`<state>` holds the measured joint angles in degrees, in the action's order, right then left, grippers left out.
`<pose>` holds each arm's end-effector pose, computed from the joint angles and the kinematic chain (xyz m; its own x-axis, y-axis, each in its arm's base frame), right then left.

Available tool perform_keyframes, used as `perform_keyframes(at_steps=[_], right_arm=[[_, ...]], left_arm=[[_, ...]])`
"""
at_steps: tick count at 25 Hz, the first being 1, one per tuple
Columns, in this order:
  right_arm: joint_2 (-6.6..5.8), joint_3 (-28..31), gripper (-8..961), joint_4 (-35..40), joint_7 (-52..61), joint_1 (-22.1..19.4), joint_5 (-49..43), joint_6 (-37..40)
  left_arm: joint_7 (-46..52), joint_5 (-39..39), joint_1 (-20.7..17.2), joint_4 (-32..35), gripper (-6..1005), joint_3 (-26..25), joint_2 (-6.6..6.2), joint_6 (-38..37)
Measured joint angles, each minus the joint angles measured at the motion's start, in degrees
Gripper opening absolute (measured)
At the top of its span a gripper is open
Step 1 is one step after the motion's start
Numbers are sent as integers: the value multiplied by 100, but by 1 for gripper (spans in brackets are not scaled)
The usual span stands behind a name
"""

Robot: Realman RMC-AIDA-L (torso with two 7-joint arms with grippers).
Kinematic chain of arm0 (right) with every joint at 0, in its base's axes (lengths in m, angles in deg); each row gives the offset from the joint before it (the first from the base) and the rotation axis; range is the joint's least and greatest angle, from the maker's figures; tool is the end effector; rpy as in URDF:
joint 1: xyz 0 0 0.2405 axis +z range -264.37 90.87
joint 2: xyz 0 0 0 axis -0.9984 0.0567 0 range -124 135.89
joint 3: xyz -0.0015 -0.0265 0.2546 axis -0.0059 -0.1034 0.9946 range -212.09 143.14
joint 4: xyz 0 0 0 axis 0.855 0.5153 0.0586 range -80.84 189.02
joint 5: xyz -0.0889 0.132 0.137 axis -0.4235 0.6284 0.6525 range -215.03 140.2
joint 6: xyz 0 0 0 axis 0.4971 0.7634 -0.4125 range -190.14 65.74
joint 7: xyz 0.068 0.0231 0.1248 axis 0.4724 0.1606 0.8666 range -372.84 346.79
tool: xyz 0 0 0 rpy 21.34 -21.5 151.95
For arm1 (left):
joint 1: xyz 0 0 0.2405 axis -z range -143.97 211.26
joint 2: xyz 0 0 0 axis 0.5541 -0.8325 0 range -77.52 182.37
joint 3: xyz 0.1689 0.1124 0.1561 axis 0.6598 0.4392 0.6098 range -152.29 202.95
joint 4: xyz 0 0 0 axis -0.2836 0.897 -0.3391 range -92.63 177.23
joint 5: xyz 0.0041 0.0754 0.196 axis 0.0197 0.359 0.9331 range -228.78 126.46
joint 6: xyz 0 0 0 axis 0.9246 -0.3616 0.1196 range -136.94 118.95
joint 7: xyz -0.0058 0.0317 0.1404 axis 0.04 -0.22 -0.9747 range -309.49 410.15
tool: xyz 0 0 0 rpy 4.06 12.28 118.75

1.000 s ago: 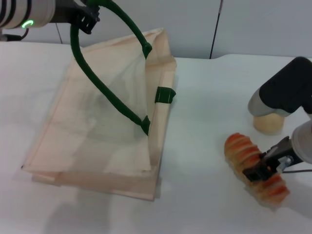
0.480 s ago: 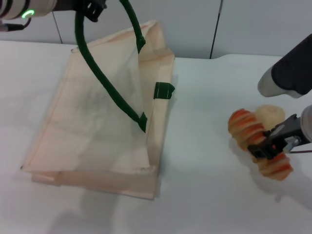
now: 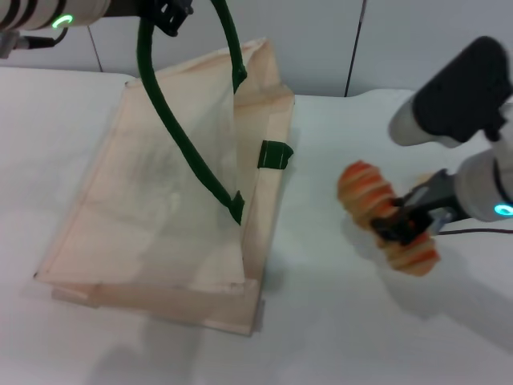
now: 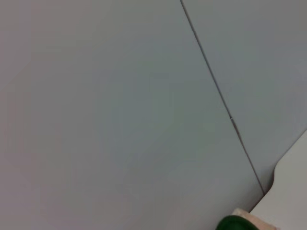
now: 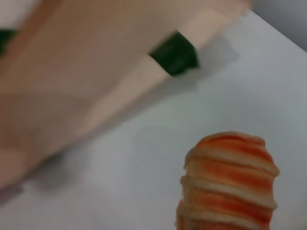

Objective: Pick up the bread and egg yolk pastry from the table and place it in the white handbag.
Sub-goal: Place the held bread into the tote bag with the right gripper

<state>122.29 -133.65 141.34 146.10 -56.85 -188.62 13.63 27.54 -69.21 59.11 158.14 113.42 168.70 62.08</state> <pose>0.1505 0.3464 -0.0261 0.8263 -0.5385 0.1651 -0.3802 -0.7496 -0.5418 -0.0738 0.3550 0.0958 0.9698 0.2221 0.1004 0.2030 -0.5081 -0.8370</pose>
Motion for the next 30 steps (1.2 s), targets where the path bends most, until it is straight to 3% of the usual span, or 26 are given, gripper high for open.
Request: perform_keyframes(at_steps=[7,30], right_arm=[[5,-426,366,-630,-48,491,410,-419],[6,-1233,287,-1632,-449,1659,1004,-1991]], left_arm=[[3,-1,64,0,134,92,1,11],[101,-14,357,-14,135,480,5,-22]])
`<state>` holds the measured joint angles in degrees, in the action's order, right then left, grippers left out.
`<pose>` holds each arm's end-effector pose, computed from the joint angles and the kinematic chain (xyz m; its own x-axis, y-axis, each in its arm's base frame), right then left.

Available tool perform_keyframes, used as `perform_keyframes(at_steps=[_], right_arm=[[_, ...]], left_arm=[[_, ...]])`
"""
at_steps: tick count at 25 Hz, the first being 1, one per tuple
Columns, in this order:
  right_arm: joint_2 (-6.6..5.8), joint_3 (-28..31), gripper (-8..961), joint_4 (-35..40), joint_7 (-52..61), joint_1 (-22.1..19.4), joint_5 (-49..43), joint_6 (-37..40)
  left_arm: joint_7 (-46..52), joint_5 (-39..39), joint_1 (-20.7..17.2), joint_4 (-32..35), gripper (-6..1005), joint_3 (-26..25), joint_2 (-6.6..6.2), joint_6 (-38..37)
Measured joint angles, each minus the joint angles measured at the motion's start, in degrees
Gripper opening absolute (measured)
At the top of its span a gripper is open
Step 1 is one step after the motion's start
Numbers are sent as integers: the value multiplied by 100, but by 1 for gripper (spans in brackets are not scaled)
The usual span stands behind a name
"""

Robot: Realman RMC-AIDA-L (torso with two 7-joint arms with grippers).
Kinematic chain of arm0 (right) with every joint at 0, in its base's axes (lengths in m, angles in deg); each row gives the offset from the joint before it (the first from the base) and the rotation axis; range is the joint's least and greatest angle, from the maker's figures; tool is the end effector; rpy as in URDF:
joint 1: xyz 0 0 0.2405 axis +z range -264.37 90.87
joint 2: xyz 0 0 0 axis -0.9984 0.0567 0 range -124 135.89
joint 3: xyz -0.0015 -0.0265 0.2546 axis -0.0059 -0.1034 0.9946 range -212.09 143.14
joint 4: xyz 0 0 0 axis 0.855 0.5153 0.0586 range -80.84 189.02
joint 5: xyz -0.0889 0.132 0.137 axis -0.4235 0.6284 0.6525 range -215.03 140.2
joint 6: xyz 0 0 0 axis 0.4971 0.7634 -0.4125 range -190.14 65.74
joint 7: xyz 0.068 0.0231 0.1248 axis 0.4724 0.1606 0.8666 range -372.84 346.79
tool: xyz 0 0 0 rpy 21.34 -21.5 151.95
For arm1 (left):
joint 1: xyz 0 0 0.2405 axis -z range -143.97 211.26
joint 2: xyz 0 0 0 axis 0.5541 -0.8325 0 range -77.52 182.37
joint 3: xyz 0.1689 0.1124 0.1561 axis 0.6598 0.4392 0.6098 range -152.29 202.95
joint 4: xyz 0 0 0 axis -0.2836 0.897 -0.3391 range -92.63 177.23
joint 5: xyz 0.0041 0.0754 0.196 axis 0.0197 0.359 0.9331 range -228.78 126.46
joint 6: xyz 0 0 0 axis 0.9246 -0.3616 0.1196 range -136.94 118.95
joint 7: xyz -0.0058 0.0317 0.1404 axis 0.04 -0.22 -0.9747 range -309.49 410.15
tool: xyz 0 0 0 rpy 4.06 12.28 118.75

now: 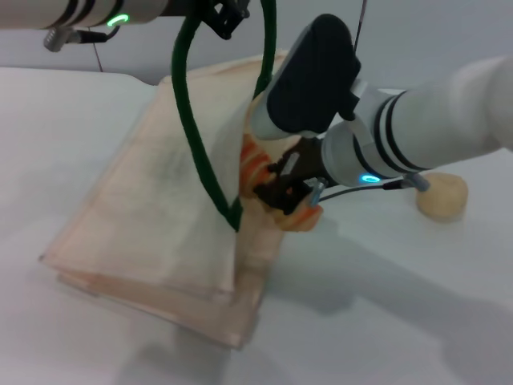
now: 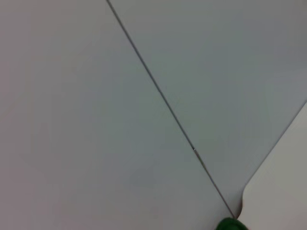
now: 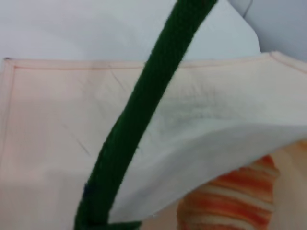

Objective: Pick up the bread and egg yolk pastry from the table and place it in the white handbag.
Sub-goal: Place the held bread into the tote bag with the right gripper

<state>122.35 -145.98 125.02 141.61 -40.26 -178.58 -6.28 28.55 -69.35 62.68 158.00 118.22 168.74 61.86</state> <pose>0.0769 0.3714 -0.0971 0.9631 -0.2254 0.1471 -0.1426 -0.8908 -0.4315 -0.0439 0.3508 0.0738 0.9876 0.1391 0.0721 0.1401 -0.5779 -0.8040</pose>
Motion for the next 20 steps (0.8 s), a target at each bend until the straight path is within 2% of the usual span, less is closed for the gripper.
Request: perform_keyframes(at_steps=[7,11,20], right_arm=[[5,-178,288,-286,-60,186,31,-589],[4,-271,281,-689,-74,439,217,-859],[-8,-293,270,-1255,-124,637,276,-1219]], left_arm=[[53,0,112,-11,135,174,5,-14],[69,1,151,-33,135,268,5,-22],[91,26,224,-58,135,430,0,-42]])
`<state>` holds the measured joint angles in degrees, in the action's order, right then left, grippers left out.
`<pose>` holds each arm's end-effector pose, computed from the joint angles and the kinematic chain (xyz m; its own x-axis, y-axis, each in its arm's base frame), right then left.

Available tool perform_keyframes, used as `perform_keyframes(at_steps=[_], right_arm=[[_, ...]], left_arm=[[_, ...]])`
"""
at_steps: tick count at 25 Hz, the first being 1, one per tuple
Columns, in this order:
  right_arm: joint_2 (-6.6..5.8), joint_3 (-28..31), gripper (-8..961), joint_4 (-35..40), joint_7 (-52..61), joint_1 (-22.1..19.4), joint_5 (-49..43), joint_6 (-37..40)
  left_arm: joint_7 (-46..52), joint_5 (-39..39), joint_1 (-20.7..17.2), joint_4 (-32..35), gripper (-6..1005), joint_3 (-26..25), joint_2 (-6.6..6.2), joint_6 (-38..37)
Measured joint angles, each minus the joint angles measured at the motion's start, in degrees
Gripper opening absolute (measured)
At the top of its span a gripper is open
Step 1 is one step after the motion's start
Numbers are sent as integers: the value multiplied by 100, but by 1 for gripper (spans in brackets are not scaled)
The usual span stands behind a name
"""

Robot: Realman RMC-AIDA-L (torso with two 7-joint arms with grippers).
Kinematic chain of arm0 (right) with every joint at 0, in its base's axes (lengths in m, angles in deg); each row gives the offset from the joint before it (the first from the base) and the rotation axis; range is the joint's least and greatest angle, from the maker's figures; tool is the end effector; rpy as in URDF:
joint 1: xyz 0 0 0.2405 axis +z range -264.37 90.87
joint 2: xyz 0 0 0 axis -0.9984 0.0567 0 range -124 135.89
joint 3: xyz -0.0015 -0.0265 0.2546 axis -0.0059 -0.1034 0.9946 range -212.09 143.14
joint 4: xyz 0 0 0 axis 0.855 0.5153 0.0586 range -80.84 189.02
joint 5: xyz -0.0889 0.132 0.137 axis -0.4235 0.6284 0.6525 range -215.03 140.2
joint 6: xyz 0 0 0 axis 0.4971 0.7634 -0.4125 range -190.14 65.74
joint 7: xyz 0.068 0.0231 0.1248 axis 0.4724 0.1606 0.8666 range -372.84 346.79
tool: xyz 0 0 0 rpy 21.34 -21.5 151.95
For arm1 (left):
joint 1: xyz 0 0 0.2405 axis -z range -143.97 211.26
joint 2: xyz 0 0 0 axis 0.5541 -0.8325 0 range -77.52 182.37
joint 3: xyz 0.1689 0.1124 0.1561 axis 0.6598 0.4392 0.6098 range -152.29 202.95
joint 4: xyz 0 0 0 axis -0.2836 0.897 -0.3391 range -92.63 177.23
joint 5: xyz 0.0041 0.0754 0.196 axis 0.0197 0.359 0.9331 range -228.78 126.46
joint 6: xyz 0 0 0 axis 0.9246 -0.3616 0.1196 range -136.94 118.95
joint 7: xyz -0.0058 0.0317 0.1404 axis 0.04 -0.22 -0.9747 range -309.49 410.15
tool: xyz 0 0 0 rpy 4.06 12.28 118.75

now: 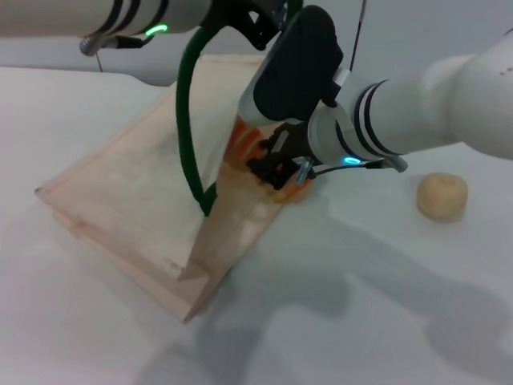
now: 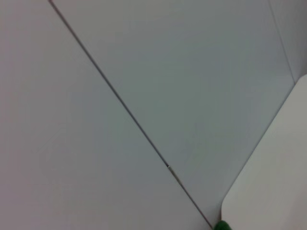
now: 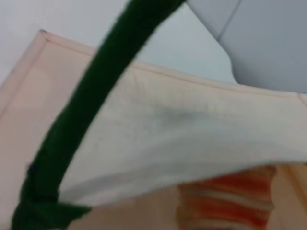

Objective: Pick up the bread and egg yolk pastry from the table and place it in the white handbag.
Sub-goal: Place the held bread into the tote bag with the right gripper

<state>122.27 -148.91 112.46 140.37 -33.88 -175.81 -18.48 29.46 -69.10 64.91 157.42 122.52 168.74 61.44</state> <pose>0.0766 0.4003 -0.1127 0.9750 -0.1878 0.1191 -0.1075 -0.8669 -0.4868 -0.0264 0.3449 0.0542 0.9955 0.0845 0.0434 0.0870 -0.6270 -0.7742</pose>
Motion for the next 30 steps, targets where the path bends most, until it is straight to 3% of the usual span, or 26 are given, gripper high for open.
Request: perform_keyframes(at_steps=[5,23,30], right_arm=[[20,-53,263,-311,-2,157,26,-169],[16,-126,248,-300,47,261,229,-284],[2,92,246,-261,29,265,200,-218]], left_arm=[[21,4,4,-5,135,22,-1,20],[75,9,82,16,135,84,-3,18],[91,5,67,17,135,83,-3,-61]])
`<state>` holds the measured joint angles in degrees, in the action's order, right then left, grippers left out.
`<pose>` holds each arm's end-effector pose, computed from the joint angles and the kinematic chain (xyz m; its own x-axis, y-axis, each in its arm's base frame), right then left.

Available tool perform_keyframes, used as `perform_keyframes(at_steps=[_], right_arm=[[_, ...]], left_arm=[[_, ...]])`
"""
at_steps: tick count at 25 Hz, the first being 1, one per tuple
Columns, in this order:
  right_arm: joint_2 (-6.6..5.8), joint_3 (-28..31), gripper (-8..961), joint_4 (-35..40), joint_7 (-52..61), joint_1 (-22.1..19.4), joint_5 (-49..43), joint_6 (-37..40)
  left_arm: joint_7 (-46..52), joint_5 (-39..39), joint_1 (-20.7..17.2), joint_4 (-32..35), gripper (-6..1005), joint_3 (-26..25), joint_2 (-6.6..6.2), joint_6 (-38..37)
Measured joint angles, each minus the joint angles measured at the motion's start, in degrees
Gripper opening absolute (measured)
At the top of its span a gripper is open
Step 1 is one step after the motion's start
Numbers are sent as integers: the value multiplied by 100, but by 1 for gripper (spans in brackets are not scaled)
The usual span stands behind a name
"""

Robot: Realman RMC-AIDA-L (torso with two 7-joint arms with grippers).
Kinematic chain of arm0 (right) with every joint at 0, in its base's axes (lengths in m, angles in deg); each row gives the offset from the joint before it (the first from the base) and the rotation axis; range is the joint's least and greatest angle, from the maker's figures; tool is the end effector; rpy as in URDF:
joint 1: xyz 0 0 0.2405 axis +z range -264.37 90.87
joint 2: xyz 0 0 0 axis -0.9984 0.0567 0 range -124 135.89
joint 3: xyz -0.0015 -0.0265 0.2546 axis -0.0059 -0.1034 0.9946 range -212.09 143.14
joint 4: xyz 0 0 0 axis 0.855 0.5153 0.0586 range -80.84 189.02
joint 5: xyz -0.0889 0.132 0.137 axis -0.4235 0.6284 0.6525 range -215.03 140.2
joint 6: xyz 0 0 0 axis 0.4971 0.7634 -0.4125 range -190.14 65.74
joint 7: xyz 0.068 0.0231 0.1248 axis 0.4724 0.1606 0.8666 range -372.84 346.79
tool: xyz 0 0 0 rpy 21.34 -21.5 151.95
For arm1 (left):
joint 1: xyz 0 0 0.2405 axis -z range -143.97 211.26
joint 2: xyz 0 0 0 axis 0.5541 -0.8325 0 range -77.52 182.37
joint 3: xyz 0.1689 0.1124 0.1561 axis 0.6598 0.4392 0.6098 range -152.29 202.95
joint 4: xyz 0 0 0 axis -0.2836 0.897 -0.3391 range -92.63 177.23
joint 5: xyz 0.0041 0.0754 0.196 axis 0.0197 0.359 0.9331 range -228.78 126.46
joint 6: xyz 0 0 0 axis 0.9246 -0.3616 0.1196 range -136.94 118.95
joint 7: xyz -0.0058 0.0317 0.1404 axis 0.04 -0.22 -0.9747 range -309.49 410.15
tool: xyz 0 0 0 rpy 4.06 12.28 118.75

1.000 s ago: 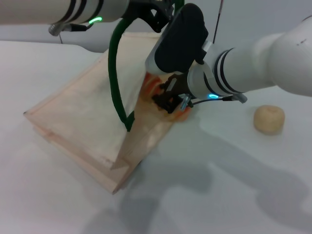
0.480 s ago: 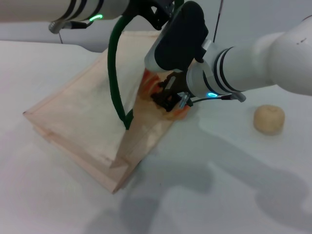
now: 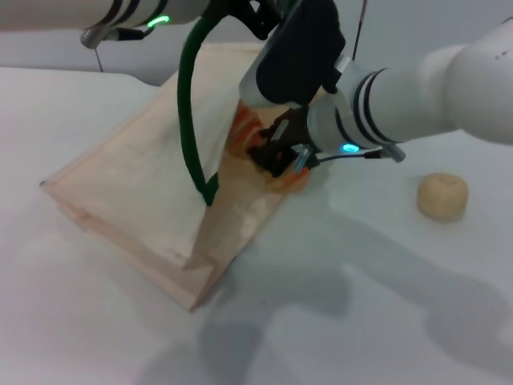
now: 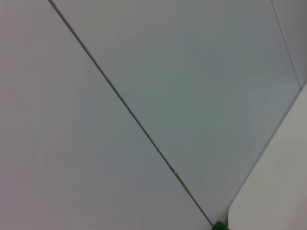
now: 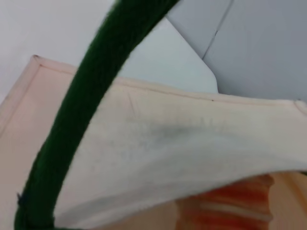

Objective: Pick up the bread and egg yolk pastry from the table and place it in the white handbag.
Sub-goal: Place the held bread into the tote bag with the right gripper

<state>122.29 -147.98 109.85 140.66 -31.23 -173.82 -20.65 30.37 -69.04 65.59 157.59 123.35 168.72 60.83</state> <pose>0.0645 0.4100 -0.1118 0.9782 -0.1929 0.0767 -0.1299 -0.8571 -0.4986 -0.0194 0.3435 0.0516 0.9963 0.0665 0.0546 0.0844 -0.6317 -0.7706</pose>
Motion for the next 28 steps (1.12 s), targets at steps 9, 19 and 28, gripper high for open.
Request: perform_keyframes(at_steps=[9,19,28], right_arm=[[-10,247,238,1,-44,-58,-94,154],[-4,154,239,7,-20,-66,-94,-11],[-1,31,233,8,-14,-71,-52,-143]], left_arm=[[0,-1,7,-2,135,4,-2,39],[13,0,88,4,135,1,-2,105],[35,1,121,-18,135,0,-2,116]])
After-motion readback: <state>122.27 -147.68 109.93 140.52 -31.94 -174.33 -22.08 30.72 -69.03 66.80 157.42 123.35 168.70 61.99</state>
